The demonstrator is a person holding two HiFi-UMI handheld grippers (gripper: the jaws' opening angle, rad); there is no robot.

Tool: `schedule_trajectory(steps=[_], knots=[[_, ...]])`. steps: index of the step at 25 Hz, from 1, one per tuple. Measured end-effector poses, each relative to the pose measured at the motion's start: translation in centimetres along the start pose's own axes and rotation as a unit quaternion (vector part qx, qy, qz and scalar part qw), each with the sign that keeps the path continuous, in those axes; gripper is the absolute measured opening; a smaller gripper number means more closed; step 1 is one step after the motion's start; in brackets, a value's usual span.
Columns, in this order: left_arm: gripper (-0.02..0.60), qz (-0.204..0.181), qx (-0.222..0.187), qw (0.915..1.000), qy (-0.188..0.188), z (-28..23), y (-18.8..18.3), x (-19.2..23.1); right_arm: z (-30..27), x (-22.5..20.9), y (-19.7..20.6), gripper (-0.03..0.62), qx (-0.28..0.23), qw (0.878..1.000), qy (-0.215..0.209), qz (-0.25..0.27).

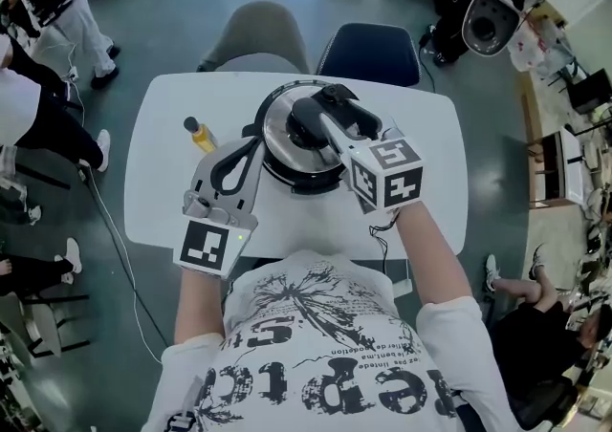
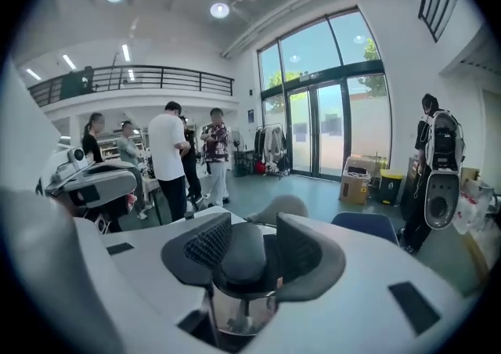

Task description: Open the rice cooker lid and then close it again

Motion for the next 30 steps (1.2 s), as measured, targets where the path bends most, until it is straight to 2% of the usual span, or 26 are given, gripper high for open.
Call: schedule_trajectory(steps=[3,5,8,9,14,18,26,30], knots=[[0.014,0.001,0.002,1.0,-0.003,0.1,-0.4,-0.8,2.0,0.1,0.4,0.11,-0.039,0.999,0.004,0.01],[0.014,0.003,0.007,1.0,-0.006,0.3,-0.4,-1.2,3.2,0.2,0.6,0.092,-0.067,0.998,-0.001,0.015],[0.014,0.004,0.011,0.9999,-0.012,0.5,-0.4,-1.5,5.1,0.3,0.9,0.019,-0.106,0.994,-0.001,0.025],[0.014,0.004,0.01,0.9999,-0.013,0.6,-0.5,-1.7,5.7,0.4,1.0,0.012,-0.118,0.993,-0.002,0.029],[0.014,0.006,0.008,0.9998,-0.019,0.7,-1.1,-2.0,7.9,0.5,1.3,0.012,-0.164,0.985,-0.006,0.052],[0.014,0.004,0.01,0.9997,-0.023,0.8,-1.0,-2.2,8.9,0.0,2.4,0.012,-0.184,0.982,0.006,0.039],[0.014,-0.008,0.024,0.9993,-0.026,0.9,-1.3,-2.2,9.2,0.5,2.5,0.011,-0.186,0.98,0.007,0.065],[0.014,-0.005,0.01,0.9996,-0.025,0.6,-1.6,-2.4,9.4,0.7,2.2,0.011,-0.186,0.98,0.012,0.073]])
Point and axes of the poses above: the fingertips, and each gripper's own axes: z backward along the fingers, x to its left, y out of its underside, the point moved 10 cm from there along z, backward along the fingers, and after that the axes turned 6 degrees about -x, right-handed, at the moved point
